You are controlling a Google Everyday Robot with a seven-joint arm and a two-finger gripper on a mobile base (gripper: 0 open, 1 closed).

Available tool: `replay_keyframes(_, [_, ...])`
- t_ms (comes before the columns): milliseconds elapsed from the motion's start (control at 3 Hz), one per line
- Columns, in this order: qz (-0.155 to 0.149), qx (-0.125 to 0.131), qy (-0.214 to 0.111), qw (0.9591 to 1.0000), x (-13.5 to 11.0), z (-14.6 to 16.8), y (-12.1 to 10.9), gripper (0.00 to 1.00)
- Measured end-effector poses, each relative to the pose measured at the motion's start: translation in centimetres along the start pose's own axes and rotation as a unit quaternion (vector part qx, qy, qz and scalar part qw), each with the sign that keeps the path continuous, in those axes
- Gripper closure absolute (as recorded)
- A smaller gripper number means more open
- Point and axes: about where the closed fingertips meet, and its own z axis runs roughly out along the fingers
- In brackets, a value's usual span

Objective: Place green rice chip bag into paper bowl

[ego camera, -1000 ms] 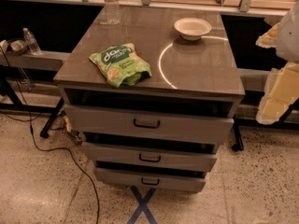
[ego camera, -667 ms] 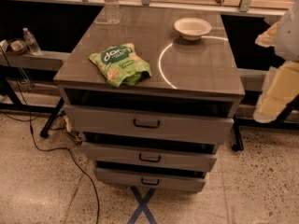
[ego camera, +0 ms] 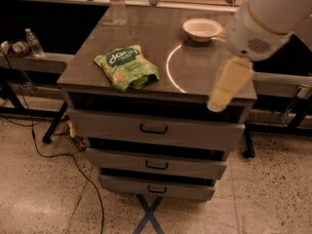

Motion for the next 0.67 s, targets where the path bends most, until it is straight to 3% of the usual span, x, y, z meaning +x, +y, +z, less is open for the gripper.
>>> replay_keyframes(333, [-0.030, 0.026, -0.074, 0.9965, -7.2, 3.6, -3.1, 0.00])
replay_keyframes(667, [-0.052, 0.035, -0.136, 0.9888, -13.6, 7.2, -4.9, 0.00])
